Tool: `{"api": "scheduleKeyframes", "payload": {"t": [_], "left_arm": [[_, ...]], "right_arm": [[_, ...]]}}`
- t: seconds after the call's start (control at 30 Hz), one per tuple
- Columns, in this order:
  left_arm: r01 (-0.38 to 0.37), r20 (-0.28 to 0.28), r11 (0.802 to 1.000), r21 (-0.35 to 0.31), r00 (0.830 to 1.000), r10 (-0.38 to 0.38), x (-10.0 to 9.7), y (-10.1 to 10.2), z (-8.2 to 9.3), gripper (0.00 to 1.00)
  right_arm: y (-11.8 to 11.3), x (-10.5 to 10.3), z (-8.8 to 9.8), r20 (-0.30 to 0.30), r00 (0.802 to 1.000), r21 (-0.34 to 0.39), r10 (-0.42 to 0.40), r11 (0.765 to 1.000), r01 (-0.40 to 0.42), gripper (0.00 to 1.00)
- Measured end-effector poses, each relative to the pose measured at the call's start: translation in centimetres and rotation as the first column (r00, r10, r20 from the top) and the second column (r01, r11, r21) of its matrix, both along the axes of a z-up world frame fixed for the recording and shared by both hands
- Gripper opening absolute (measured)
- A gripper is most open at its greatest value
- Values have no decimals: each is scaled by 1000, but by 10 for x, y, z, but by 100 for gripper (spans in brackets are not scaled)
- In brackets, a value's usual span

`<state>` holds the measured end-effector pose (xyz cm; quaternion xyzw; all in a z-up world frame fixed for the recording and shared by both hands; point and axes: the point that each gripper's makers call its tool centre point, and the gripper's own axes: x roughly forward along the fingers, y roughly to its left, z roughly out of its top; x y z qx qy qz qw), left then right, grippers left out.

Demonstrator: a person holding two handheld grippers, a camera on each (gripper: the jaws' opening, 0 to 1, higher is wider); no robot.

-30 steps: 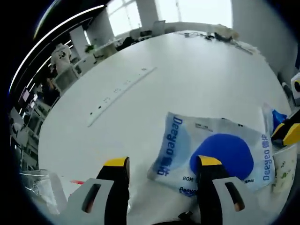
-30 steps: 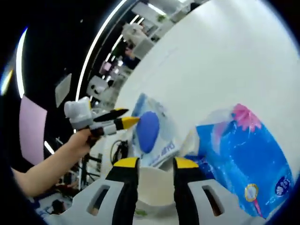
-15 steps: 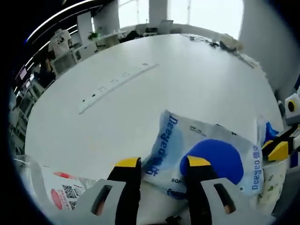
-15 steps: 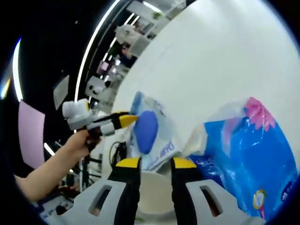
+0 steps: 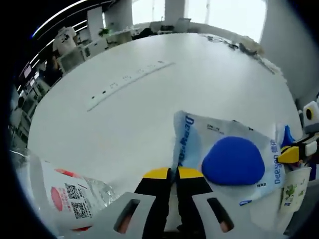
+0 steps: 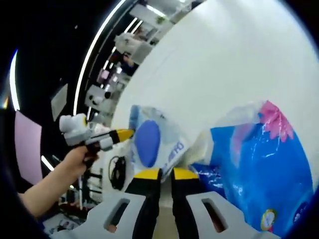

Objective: Arrange the tabletop items into an orderly group along one side of the table until the central work area is clear of visible clutter.

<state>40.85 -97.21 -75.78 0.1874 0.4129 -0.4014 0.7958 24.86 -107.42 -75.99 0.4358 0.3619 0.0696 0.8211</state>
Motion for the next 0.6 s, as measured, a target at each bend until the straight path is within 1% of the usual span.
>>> {"api": "scheduleKeyframes", "payload": {"t": [0.07,0.17,0.23,0.33,0.47,0.6], "left_arm": [[-3,-4,1000,0,1000,3,-1,1,0,2],[-8,-13,1000,-7,1000,8,-3,3,1,1],[-14,-14,1000,-5,1000,13,-6,6,2,1],[-18,-12,1000,-6,1000,18,-10,9,6,1],[-49,-31,998,-41,998,48,-16,12,8,0],[-91,-52,993,-76,995,88,-21,14,9,0]], "right_arm": [[-2,1,2,7,1000,3,-9,1000,9,2],[-7,4,5,25,1000,-22,-16,1000,16,0],[-10,7,8,35,999,-18,-31,999,32,0],[-17,12,13,55,998,-34,-40,999,42,0],[-30,22,21,79,995,-44,-54,997,57,0],[-39,32,27,100,994,-73,-40,996,47,0]]}}
